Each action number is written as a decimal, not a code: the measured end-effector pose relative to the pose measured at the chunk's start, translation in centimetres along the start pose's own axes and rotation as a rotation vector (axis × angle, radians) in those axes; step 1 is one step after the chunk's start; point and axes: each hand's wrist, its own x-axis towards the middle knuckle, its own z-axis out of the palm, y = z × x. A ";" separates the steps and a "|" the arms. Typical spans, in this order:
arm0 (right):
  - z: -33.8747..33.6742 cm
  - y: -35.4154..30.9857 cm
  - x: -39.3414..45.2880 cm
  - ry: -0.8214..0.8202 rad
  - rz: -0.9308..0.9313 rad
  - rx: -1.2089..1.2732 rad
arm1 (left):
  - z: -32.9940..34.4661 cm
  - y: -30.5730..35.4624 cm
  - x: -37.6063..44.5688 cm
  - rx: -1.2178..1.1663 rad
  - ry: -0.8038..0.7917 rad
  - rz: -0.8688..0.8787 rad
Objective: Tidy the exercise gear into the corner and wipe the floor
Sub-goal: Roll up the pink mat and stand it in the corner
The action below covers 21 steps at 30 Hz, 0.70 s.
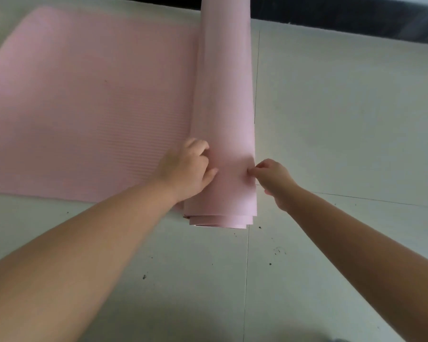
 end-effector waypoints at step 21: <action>12.9 -7.4 -6.2 0.264 0.380 -0.016 | -1.0 -12.8 -5.4 0.127 -0.008 0.506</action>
